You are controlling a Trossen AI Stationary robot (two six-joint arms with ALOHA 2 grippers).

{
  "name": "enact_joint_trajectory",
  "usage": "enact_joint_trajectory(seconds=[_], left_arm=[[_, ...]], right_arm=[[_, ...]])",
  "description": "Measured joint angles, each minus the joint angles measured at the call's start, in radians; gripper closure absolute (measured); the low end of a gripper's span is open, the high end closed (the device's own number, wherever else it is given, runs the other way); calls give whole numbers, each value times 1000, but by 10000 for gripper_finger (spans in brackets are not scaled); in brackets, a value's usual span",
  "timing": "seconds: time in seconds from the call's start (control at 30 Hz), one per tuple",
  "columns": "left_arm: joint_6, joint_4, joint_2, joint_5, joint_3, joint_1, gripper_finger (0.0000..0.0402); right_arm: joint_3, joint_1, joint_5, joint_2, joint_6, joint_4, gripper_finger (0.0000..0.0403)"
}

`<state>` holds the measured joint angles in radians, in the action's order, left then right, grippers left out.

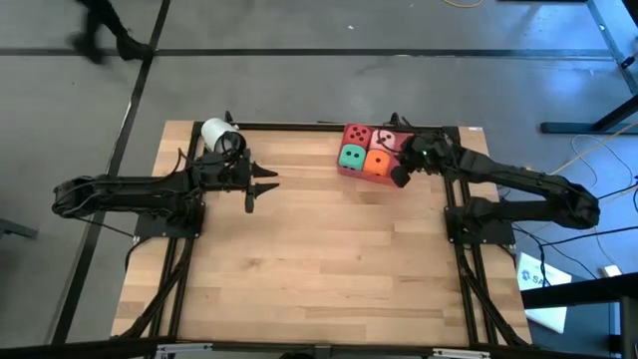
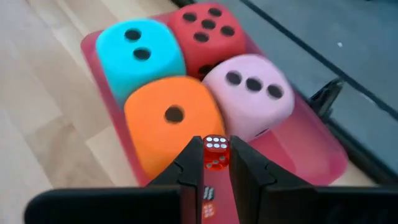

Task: Pick & Place Dice
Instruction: Put the small red dice into the red bin

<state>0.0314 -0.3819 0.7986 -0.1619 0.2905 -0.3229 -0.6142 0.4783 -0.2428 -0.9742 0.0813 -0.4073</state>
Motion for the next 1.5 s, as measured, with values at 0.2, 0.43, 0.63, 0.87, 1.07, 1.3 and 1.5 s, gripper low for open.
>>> enact_joint_trajectory(seconds=[0.2, 0.43, 0.63, 0.87, 1.07, 1.3, 1.5], left_arm=[[-10, 22, 0, -2, 0, 0, 258], [-12, 48, 0, -2, 0, 0, 258], [-10, 70, 0, -2, 0, 0, 258], [-10, 72, 0, -1, 0, 0, 258], [-10, 72, 0, -1, 0, 0, 258], [-10, 73, 0, 0, 0, 0, 258], [-10, 73, 6, 0, 0, 0, 258]], right_arm=[[-97, 48, 2, -70, -63, -66, 352], [-177, 125, 105, -217, -116, -146, 352], [-244, 143, 140, -345, -165, -229, 352], [-283, 161, 150, -463, -200, -310, 352], [-289, 162, 170, -510, -225, -352, 352], [-289, 162, 183, -512, -247, -387, 352], [-289, 162, 183, -513, -247, -387, 352]])
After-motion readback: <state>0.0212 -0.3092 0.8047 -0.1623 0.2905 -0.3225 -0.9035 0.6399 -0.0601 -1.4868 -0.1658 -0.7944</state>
